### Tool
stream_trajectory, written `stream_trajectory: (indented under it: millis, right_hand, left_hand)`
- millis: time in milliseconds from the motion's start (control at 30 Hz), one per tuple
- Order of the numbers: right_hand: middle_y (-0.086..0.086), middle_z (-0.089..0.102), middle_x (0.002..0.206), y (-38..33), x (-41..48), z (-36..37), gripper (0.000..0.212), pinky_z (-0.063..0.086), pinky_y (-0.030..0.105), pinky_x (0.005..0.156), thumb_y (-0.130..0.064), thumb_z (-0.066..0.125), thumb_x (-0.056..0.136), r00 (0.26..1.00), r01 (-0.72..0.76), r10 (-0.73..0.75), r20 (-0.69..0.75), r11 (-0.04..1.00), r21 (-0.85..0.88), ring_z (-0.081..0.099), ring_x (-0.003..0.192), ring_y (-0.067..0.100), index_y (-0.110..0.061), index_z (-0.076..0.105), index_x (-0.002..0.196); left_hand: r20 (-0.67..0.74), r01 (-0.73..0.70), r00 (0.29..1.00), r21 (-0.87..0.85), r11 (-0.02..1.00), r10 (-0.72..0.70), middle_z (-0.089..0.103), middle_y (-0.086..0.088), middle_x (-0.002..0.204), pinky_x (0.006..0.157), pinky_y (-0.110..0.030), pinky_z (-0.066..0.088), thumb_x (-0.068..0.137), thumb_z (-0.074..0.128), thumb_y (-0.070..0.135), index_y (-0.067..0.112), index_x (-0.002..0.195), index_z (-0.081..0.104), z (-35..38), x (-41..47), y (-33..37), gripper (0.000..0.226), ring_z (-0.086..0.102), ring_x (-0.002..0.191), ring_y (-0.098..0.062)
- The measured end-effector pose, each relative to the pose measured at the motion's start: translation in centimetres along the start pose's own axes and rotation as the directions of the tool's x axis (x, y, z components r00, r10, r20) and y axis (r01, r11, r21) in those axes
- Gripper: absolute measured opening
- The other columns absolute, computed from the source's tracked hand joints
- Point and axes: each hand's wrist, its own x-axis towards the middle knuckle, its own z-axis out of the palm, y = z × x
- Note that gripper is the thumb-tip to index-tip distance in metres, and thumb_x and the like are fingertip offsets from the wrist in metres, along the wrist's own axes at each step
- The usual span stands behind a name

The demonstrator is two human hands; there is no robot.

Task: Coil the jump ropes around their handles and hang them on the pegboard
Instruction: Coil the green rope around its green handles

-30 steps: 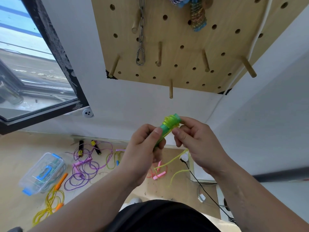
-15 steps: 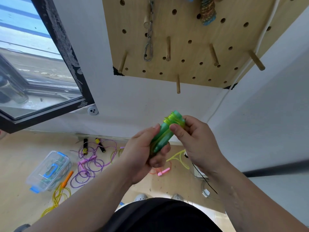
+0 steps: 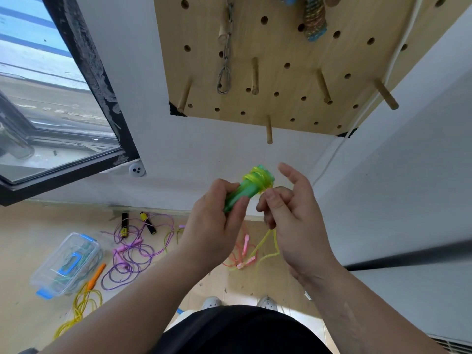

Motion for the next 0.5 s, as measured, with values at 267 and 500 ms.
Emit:
stream_trajectory:
  millis: [267, 500]
  right_hand:
    - [0.007, 0.068, 0.07, -0.1, 0.7, -1.9, 0.008, 0.041, 0.022, 0.051, -0.012, 0.062, 0.099, 1.0, 0.013, -0.015, -0.015, 0.996, -0.09, 0.047, 0.05, 0.011, -0.013, 0.066, 0.092]
    - [0.004, 0.068, 0.064, 0.3, 0.0, -3.2, 0.018, 0.045, 0.013, 0.059, -0.008, 0.069, 0.093, 0.996, 0.06, -0.042, 0.073, 0.961, -0.268, 0.062, 0.06, 0.008, -0.017, 0.07, 0.078]
  left_hand:
    - [0.143, 0.468, 0.858, -0.614, 0.635, -0.493, 0.057, -0.002, 0.067, 0.052, -0.034, 0.038, 0.108, 0.045, 0.023, 0.007, 0.091, 0.053, 0.7, 1.3, 2.8, 0.025, 0.042, 0.047, -0.015]
    - [0.244, 0.532, 0.82, -0.658, 0.533, -0.518, 0.054, -0.008, 0.072, 0.051, -0.031, 0.038, 0.109, 0.043, 0.023, 0.003, 0.096, 0.053, 0.6, 1.7, 3.0, 0.025, 0.036, 0.048, -0.013]
